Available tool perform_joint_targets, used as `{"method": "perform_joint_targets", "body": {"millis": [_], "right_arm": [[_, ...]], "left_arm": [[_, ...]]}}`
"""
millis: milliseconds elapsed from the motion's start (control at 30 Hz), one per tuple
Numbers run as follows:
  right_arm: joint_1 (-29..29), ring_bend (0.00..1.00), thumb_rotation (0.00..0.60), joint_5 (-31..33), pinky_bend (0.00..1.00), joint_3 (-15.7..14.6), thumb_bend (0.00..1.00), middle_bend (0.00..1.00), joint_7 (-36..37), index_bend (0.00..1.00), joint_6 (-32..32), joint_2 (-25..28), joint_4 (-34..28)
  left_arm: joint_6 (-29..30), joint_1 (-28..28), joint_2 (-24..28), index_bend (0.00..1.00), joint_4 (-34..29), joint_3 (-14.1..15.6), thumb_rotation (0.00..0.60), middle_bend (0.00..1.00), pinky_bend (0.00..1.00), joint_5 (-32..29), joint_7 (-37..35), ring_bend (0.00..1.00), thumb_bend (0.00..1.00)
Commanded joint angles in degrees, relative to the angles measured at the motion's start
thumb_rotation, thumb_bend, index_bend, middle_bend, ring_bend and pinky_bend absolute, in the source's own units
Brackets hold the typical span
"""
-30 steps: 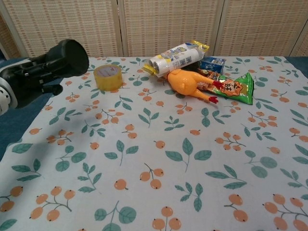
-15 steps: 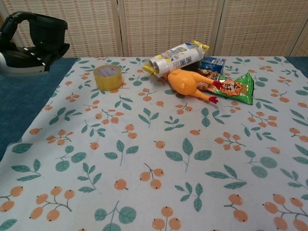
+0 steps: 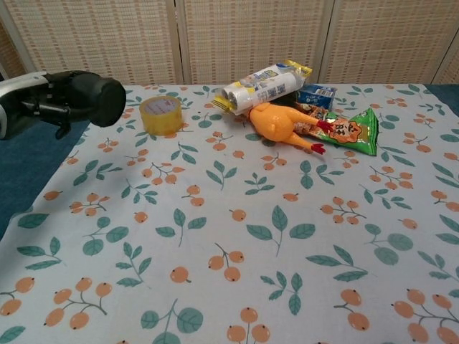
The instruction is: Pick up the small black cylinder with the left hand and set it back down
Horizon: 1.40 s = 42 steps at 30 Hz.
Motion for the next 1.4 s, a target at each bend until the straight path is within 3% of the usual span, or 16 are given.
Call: {"method": "perform_joint_targets", "body": {"millis": [33,200,300,500,600,700,800,867,1000,1033,1233,1300,1400], "right_arm": [[0.18,0.00,0.600,-0.04,0.00,-0.19,0.09,0.00,0.02,0.00,-0.53,0.00,-0.11],[0.32,0.00,0.600,0.10,0.00,-0.25,0.09,0.00,0.01,0.00,-0.94,0.11,-0.28],[0.32,0.00,0.600,0.23,0.00,-0.20,0.09,0.00,-0.19,0.00,-1.03,0.04,-0.30],[0.44,0.00,0.600,0.05,0.00,-0.33,0.09,0.00,-0.38,0.00,-1.31,-0.07,-0.30],[0.44,0.00,0.600,-0.01,0.00,-0.36,0.09,0.00,-0.35,0.00,-1.29,-0.06,-0.29],[0.39,0.00,0.600,-0.19,0.00,-0.44,0.09,0.00,-0.01,0.00,-0.99,0.14,-0.31],[0.21,0.00,0.600,-0.37,0.00,-0.39,0.09,0.00,0.57,0.00,-0.20,0.43,-0.24],[0.23,0.00,0.600,-0.41,0.00,-0.39,0.09,0.00,0.72,0.00,-0.17,0.43,-0.19],[0.23,0.00,0.600,-0.43,0.00,-0.36,0.10,0.00,0.76,0.00,-0.12,0.37,-0.12],[0.23,0.00,0.600,-0.48,0.00,-0.38,0.10,0.00,0.76,0.00,-0.11,0.37,-0.12],[0.13,0.00,0.600,-0.48,0.00,-0.30,0.10,0.00,0.83,0.00,0.18,0.35,-0.10],[0.14,0.00,0.600,-0.45,0.00,-0.29,0.10,0.00,0.81,0.00,0.12,0.32,-0.07],[0.20,0.00,0.600,-0.33,0.00,-0.22,0.10,0.00,0.79,0.00,-0.03,0.25,-0.07]], "left_arm": [[25.30,-6.19,-7.09,0.68,25.32,15.48,0.600,0.69,0.74,23.62,20.95,0.61,0.63],[34.62,-7.15,-11.17,0.68,34.13,18.39,0.600,0.69,0.69,24.41,19.46,0.61,0.63],[37.09,-7.40,-11.85,0.68,34.94,20.14,0.600,0.69,0.69,24.10,18.49,0.61,0.62],[37.30,-6.66,-12.00,0.67,32.36,24.26,0.600,0.69,0.70,23.72,27.30,0.61,0.63],[37.26,-6.64,-12.23,0.67,32.35,24.79,0.600,0.69,0.69,23.73,28.91,0.61,0.62],[37.16,-7.35,-13.31,0.67,34.71,26.47,0.600,0.69,0.68,24.89,35.16,0.60,0.62],[35.03,-8.01,-14.79,0.62,36.61,27.94,0.600,0.66,0.62,24.02,35.49,0.55,0.61],[35.38,-8.57,-15.23,0.52,38.50,28.84,0.600,0.60,0.55,24.46,36.88,0.46,0.60],[33.12,-8.99,-15.63,0.08,38.79,30.22,0.600,0.33,0.37,22.77,34.48,0.24,0.52],[32.28,-9.03,-15.54,0.04,38.41,30.35,0.600,0.31,0.36,22.16,34.14,0.23,0.51],[25.99,-9.51,-13.32,0.00,33.40,31.13,0.600,0.08,0.17,18.05,31.12,0.02,0.45],[25.79,-9.60,-12.70,0.00,32.23,31.13,0.600,0.01,0.10,17.26,31.20,0.00,0.42],[25.62,-9.72,-11.74,0.00,30.71,31.68,0.600,0.00,0.04,16.70,30.36,0.00,0.37]]}}
